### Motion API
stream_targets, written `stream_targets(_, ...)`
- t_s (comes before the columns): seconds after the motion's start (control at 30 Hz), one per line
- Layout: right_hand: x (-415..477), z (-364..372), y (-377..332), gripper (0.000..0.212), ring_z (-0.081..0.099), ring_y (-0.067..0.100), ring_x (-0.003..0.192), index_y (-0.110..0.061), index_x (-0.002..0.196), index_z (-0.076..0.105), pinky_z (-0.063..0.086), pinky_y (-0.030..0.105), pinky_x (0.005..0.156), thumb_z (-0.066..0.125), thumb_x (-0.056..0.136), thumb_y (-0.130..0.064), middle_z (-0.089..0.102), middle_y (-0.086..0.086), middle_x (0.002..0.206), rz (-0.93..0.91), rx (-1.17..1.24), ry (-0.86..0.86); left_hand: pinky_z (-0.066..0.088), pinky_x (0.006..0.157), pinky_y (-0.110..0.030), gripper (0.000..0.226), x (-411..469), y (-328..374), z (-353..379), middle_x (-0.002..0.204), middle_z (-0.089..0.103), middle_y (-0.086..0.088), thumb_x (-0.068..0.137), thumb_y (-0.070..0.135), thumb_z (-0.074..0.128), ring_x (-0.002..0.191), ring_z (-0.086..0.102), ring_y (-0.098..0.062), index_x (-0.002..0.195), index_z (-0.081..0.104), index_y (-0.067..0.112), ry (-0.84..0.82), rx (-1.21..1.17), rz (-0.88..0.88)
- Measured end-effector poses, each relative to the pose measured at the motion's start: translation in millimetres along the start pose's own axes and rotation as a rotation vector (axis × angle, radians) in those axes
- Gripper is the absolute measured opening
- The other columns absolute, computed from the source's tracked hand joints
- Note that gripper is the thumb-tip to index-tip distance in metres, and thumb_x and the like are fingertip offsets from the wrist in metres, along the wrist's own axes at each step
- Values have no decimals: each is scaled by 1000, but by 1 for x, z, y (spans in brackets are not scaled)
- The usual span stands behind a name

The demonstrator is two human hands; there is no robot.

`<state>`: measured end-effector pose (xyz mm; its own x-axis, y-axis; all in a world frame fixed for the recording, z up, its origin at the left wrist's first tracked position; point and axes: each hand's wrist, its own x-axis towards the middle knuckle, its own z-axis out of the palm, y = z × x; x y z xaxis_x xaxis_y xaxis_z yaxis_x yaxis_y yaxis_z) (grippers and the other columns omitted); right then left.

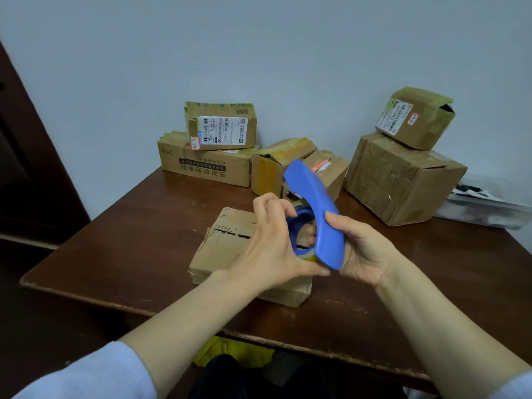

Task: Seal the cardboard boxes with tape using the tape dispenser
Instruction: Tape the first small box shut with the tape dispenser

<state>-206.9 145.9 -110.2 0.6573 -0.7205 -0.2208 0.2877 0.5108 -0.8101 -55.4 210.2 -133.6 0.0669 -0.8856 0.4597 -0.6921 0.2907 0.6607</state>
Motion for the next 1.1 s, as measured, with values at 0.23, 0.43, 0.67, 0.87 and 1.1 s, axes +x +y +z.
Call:
stream_targets(0.23, -7, -23, -13, 59, 51, 21, 45, -7, 69, 74, 49, 29, 46, 94, 17, -28, 51, 9, 55, -152, -63, -20, 52, 91, -33, 30, 33, 7, -52, 131, 51, -16, 92, 20, 52, 116, 56, -23, 119, 45, 9, 17, -887, -584)
stream_targets(0.43, -9, -17, -20, 96, 48, 23, 31, -2, 90, 67, 44, 26, 34, 91, 18, -60, 51, 12, 44, -115, -352, 55, 56, 65, -28, 81, 56, 17, -57, 87, 66, -10, 79, 71, 53, 73, 65, -18, 113, 61, -3, -181, -905, -804)
stream_targets(0.67, -16, -14, -33, 69, 57, 19, 36, -9, 59, 74, 47, 26, 36, 90, 15, -61, 63, 11, 52, -112, -594, 24, 56, 57, -24, 40, 60, 8, -55, 73, 63, -9, 80, 43, 73, 63, 59, -18, 89, 67, 4, 5, -857, -764)
stream_targets(0.87, -16, -7, -44, 75, 62, 14, 45, -10, 64, 74, 47, 20, 42, 88, 12, -62, 67, 7, 57, -73, -777, 8, 46, 49, -23, 18, 66, -3, -60, 49, 57, 2, 88, 20, 68, 50, 52, -12, 77, 65, 7, 130, -829, -723)
stream_targets(1.1, -10, 14, -60, 51, 61, 13, 46, -11, 63, 75, 45, 18, 43, 89, 36, -52, 68, 7, 60, -8, -953, -17, 50, 47, -22, 15, 59, -19, -70, 61, 59, -6, 88, 10, 68, 48, 54, -13, 76, 63, 2, 227, -751, -683)
